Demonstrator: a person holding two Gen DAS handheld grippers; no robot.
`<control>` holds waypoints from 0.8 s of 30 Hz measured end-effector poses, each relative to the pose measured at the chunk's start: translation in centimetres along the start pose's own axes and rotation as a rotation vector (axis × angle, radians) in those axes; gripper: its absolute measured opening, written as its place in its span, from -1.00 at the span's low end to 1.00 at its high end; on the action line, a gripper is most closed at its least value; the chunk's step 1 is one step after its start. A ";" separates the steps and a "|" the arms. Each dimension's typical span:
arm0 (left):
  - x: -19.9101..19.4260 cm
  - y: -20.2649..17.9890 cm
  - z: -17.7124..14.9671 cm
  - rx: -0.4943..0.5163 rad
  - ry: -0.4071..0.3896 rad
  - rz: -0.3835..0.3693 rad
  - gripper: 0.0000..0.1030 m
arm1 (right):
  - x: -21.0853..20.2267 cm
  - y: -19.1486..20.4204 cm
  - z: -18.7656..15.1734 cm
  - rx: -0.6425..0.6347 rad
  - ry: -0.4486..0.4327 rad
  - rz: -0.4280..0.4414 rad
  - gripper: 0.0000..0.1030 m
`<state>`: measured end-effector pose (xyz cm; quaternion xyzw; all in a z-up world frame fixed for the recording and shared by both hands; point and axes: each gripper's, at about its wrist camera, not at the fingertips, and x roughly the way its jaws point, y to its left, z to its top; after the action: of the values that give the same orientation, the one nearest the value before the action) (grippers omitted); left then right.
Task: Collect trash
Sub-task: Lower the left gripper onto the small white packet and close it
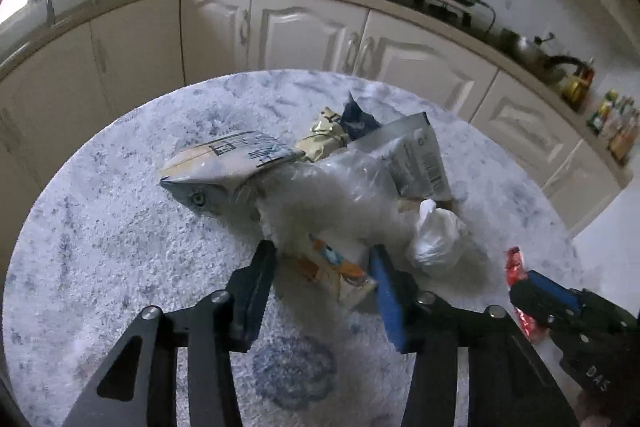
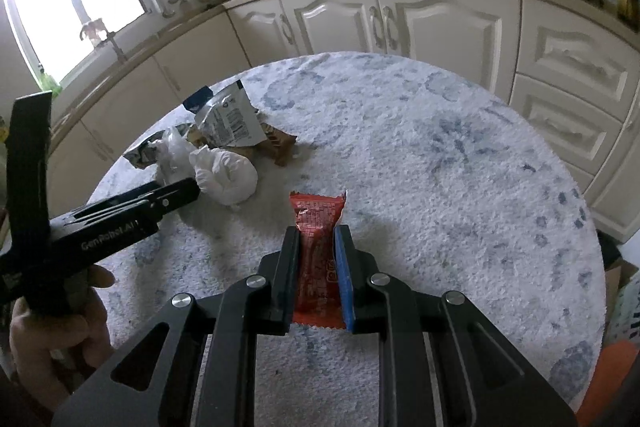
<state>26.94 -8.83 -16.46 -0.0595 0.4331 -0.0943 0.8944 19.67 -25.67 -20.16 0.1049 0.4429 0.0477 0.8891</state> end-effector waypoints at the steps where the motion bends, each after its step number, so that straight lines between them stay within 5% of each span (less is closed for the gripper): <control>1: 0.1 0.3 0.2 -0.008 0.000 -0.021 -0.35 | 0.0 0.0 0.0 -0.001 -0.001 0.000 -0.66; 3: 0.1 1.0 0.3 -0.013 0.002 -0.043 -0.61 | -0.2 0.0 -0.1 -0.002 -0.003 -0.003 -0.66; 8: 0.1 2.1 0.1 0.003 0.002 -0.050 -0.78 | -0.4 -0.1 -0.3 0.000 -0.003 -0.007 -0.66; 11: 0.3 2.4 0.4 -0.003 0.005 -0.028 -0.61 | -0.5 -0.1 -0.4 -0.002 -0.003 -0.013 -0.66; 13: 0.5 2.2 0.4 -0.007 0.006 -0.025 -0.26 | -0.5 -0.1 -0.4 -0.002 -0.003 -0.015 -0.66; 14: 0.3 2.1 0.1 -0.009 0.002 -0.024 0.06 | -0.5 -0.1 -0.4 -0.003 -0.003 -0.016 -0.66; 16: 0.7 1.5 0.6 -0.007 -0.004 -0.007 0.24 | -0.5 -0.1 -0.4 -0.002 -0.003 -0.015 -0.66; 20: 1.7 0.7 0.7 0.009 -0.002 0.015 0.19 | -0.5 -0.1 -0.4 -0.001 -0.002 -0.012 -0.66; 22: 1.8 0.6 0.7 0.004 -0.006 -0.003 -0.18 | -0.4 -0.2 -0.4 0.002 -0.002 -0.009 -0.66; 24: 1.8 0.9 0.6 0.001 -0.005 -0.019 -0.32 | -0.4 -0.3 -0.5 0.003 -0.003 -0.009 -0.66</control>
<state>28.62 -8.34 -17.58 -0.0634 0.4302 -0.1029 0.8946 19.05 -25.93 -20.15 0.1045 0.4422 0.0429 0.8898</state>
